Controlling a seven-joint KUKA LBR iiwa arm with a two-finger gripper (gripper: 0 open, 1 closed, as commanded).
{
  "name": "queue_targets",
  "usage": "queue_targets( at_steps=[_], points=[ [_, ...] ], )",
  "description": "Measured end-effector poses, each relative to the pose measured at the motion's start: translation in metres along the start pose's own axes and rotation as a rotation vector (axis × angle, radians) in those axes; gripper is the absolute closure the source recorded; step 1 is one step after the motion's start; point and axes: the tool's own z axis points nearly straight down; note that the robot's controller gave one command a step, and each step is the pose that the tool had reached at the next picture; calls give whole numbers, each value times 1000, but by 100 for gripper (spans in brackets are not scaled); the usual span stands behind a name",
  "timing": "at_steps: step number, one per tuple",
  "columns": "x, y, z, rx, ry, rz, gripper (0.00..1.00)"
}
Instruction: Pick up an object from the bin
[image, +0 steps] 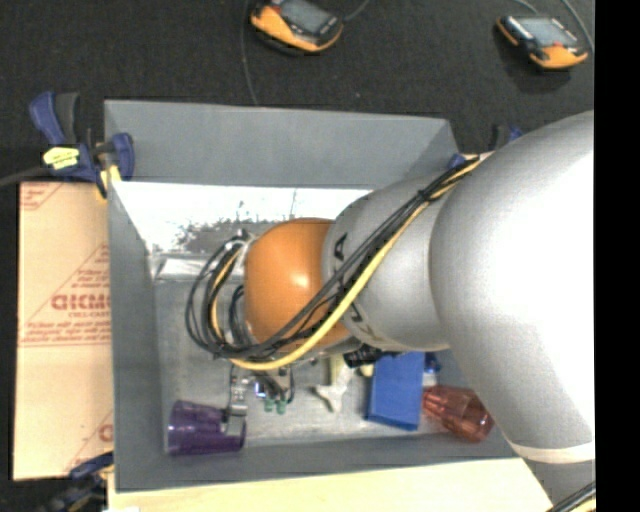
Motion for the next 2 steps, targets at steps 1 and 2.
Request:
queue_targets(
  at_steps=[1,2],
  points=[
    [7,12,23,0,3,-109,0],
    [8,-2,35,1,3,-268,0]
  ],
)
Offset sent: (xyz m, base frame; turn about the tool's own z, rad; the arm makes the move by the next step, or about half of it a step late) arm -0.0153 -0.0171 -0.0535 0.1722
